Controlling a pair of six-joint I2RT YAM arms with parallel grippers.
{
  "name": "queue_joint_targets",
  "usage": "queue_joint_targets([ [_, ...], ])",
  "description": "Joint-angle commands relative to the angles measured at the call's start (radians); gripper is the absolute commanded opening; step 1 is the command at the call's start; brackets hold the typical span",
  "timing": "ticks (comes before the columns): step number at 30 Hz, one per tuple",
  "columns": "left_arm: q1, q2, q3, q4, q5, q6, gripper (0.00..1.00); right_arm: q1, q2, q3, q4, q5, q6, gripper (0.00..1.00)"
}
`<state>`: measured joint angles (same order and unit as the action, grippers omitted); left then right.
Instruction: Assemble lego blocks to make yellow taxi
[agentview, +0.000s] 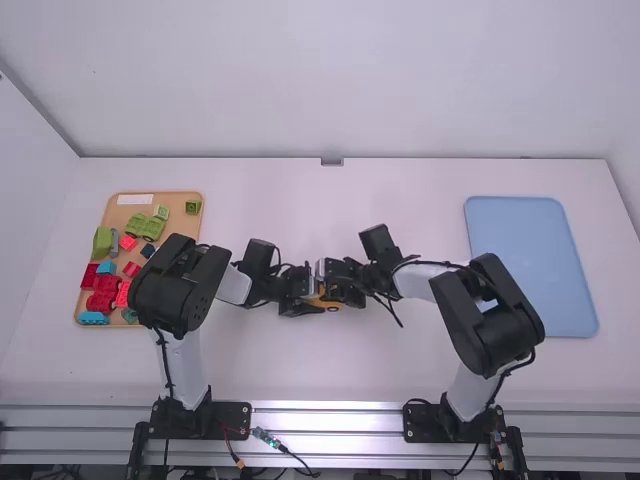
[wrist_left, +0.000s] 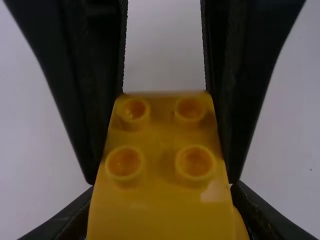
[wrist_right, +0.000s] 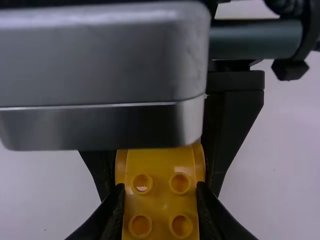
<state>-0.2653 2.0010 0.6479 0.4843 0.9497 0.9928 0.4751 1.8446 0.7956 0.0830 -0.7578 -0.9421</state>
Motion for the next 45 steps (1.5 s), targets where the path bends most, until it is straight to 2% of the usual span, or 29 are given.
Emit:
queue_joint_targets([
  [1,-0.01,0.013,0.002,0.002,-0.026,0.026,0.5,0.029,0.036,-0.01,-0.018,0.082,0.003,0.0],
  [24,-0.01,0.013,0.002,0.002,-0.026,0.026,0.46,0.031,0.036,-0.009,-0.046,0.208,0.045,0.0],
  [28,-0.01,0.013,0.002,0.005,-0.026,0.026,0.45,0.047,0.036,-0.01,-0.047,0.222,0.047,0.0],
  [31,-0.01,0.013,0.002,0.004,-0.027,0.025,0.45,0.067,0.036,-0.01,-0.049,0.293,0.057,0.0],
  [35,-0.01,0.013,0.002,0.005,-0.027,0.025,0.45,0.087,0.036,-0.01,-0.053,0.291,0.055,0.0],
  [45,-0.01,0.013,0.002,0.002,-0.026,0.026,0.44,0.075,0.036,-0.01,-0.043,0.28,0.056,0.0],
])
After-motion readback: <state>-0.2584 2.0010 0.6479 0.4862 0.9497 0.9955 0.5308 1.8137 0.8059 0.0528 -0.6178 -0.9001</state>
